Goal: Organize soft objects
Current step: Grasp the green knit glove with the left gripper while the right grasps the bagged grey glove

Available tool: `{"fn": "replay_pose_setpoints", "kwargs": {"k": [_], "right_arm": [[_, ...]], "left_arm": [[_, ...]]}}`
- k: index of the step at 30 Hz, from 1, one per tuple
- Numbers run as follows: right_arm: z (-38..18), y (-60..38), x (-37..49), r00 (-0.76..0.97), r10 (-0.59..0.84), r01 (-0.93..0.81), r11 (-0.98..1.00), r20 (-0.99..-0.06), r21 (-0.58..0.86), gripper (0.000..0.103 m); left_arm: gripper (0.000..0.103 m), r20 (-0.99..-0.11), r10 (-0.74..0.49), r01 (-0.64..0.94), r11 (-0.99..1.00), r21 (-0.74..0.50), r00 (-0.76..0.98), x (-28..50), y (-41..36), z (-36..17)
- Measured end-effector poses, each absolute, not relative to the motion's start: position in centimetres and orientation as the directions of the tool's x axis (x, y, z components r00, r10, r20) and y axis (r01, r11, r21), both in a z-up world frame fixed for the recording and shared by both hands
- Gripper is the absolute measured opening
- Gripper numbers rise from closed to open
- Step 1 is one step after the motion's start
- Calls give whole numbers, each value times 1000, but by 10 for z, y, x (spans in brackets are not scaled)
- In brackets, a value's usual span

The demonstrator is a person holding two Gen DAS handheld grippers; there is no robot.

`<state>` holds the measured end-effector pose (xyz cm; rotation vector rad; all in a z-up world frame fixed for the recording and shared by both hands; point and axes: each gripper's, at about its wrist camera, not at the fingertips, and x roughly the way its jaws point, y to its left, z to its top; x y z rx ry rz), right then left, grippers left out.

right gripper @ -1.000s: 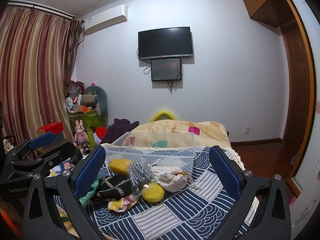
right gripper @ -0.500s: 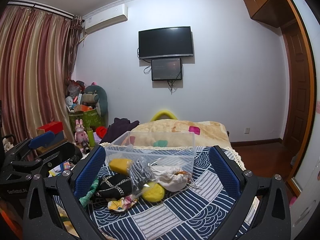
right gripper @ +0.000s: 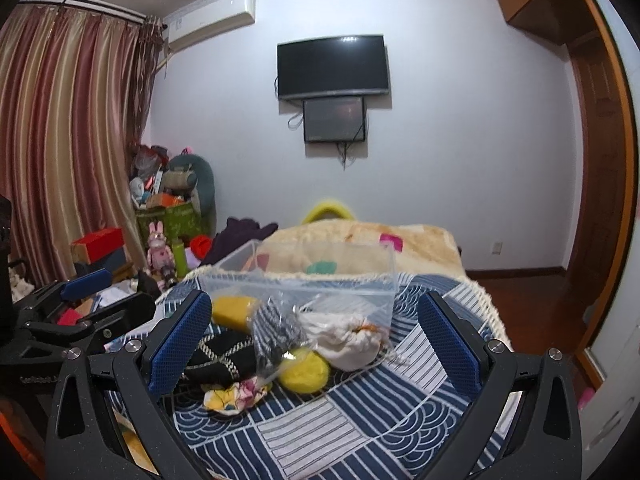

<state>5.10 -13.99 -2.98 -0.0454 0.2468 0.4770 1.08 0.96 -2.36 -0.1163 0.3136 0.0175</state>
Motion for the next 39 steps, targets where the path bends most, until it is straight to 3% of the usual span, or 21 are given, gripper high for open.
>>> {"fn": "replay_pose_setpoints", "kwargs": {"k": [2, 6, 13, 21, 29, 39], "right_arm": [[-35, -139, 55, 848, 457, -471, 882, -267, 16, 99], [-45, -132, 61, 824, 469, -491, 871, -319, 12, 92], [-66, -121, 79, 774, 469, -511, 859, -426, 17, 77], [-86, -120, 104, 711, 454, -499, 864, -537, 71, 56], [-99, -118, 112, 675, 450, -501, 861, -585, 83, 52], [-107, -116, 117, 640, 469, -521, 847, -609, 104, 52]], "left_arm": [[102, -334, 15, -52, 993, -103, 943, 14, 12, -33], [89, -391, 20, -67, 992, -109, 920, 22, 22, -51], [77, -454, 1, -73, 987, -141, 891, 34, 39, -71], [39, -509, -74, -32, 980, -196, 857, 45, 44, -87], [28, -503, -89, -23, 977, -212, 860, 44, 45, -87], [27, -482, -108, -28, 964, -266, 869, 40, 55, -79]]}}
